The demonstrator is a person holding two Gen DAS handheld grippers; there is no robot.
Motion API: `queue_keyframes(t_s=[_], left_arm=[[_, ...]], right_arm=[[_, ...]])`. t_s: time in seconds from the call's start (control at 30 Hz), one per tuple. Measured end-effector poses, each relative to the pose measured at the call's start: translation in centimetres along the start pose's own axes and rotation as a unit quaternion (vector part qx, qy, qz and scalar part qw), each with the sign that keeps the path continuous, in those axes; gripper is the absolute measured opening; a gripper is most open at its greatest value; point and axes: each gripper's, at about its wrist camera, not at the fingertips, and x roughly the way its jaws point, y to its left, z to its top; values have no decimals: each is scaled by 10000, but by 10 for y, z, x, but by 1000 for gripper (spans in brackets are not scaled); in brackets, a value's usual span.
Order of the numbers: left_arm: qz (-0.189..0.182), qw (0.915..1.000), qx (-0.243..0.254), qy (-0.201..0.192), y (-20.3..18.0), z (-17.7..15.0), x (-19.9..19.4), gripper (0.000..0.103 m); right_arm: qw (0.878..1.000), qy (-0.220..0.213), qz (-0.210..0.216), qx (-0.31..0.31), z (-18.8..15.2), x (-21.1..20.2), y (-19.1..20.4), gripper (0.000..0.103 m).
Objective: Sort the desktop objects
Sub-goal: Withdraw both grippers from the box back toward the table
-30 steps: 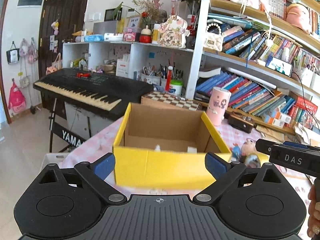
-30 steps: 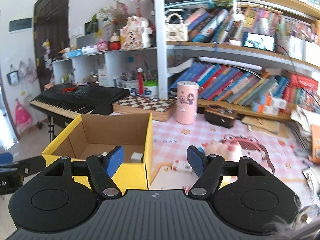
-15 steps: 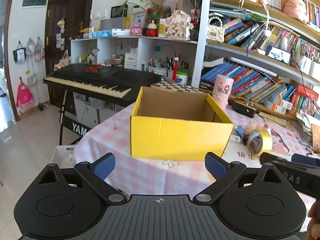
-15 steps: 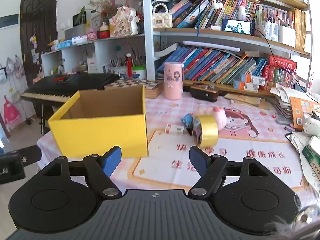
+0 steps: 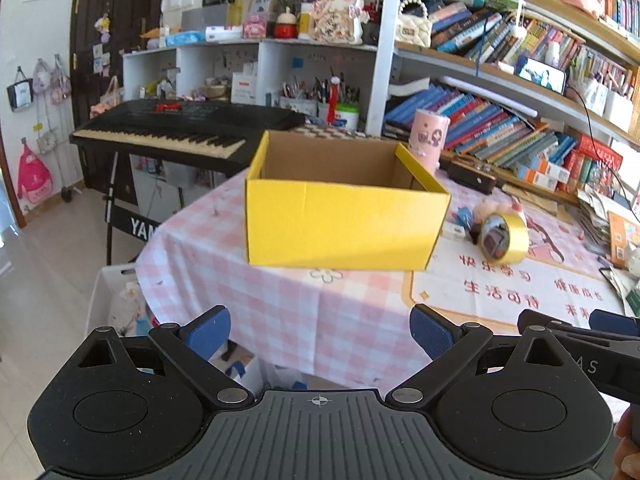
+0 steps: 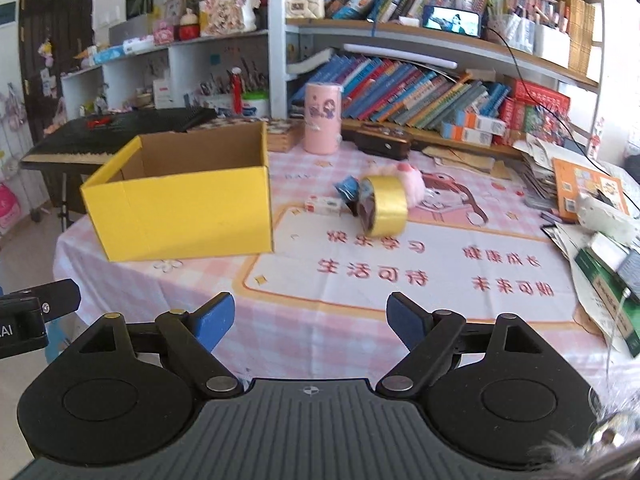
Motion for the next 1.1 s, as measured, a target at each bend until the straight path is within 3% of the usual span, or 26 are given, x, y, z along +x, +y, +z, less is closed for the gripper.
queue_keyframes(t_s=[0.27,0.67,1.1], left_arm=[[-328,9979,411,382,-18,-6,13,98],[-650,9942,638,568,-44,-6,26,98],[-922,9901,786,706,-78,1,46,98]], right_arm=[[9991,304,-253,122,-9,6,-10,83],[9957,626,-582,356,-16,11,-36,85],[9929,701,-855,444,-9,21,-66,85]])
